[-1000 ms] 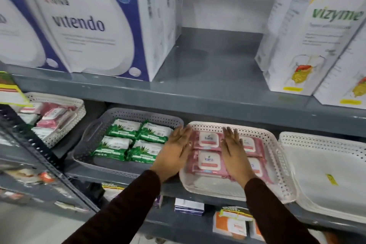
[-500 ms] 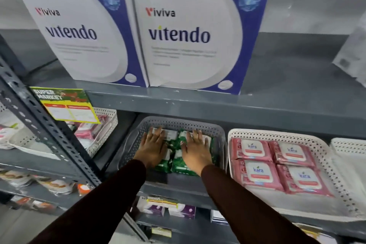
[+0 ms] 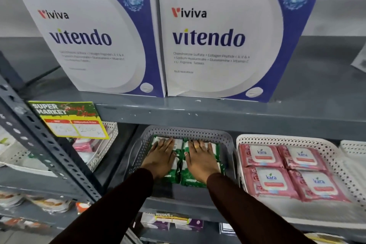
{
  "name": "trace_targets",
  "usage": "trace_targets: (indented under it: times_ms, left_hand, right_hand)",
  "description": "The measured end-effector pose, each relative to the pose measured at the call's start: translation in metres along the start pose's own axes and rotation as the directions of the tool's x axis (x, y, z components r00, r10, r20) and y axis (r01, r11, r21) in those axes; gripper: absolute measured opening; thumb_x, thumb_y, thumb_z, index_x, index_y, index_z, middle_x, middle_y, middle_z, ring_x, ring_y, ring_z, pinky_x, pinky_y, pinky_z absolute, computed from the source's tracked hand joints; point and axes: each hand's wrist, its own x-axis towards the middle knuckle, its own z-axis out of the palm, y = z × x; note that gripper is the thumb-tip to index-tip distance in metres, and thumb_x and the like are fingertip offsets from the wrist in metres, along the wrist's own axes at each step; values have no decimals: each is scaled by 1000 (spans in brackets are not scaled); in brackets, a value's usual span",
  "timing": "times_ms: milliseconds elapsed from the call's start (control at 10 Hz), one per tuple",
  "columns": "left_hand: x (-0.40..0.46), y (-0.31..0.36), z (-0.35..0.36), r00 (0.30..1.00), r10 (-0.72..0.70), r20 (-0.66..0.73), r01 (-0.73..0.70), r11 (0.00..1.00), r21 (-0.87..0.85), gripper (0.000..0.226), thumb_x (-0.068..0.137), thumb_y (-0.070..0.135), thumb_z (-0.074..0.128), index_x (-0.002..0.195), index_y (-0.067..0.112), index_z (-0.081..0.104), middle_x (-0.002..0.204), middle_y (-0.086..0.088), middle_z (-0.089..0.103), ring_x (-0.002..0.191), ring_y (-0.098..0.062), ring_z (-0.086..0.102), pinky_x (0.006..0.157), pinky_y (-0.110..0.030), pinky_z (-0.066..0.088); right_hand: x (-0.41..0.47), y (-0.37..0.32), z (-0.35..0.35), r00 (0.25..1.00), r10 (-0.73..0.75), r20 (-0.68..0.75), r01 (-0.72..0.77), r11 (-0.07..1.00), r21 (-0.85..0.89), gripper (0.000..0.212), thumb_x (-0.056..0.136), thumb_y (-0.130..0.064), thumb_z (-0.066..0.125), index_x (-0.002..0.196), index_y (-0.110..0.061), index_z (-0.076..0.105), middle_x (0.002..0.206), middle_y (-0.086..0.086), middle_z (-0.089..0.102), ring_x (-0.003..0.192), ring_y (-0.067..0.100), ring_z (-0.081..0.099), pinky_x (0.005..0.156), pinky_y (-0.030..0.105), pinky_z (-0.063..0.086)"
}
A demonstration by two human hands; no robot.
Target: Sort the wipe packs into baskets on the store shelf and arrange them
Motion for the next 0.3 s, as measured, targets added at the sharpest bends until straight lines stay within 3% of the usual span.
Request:
trace_targets:
  times_ms: [200,300]
  left_hand:
    - [-3,7,-1,1000,-17,9,16,999,45,61,103,41,16,156,12,6,163,-4,3,149,-20,-2,121,-37,1]
    - [-28,29,-11,988,70,-137,-74,997,-18,59,103,41,12,155,13,10,161,-2,4,149,-16,3,120,-31,-2]
  right_hand:
    - [3,0,1,1000,6,6,-6,1000,-2,60,101,-39,10,155,-13,15,164,8,16,152,24,7,124,47,-1]
    - [-17,-5,-14,991,7,-134,6,996,91,67,96,-40,2,155,-11,15,165,8,15,153,23,3,122,40,-7]
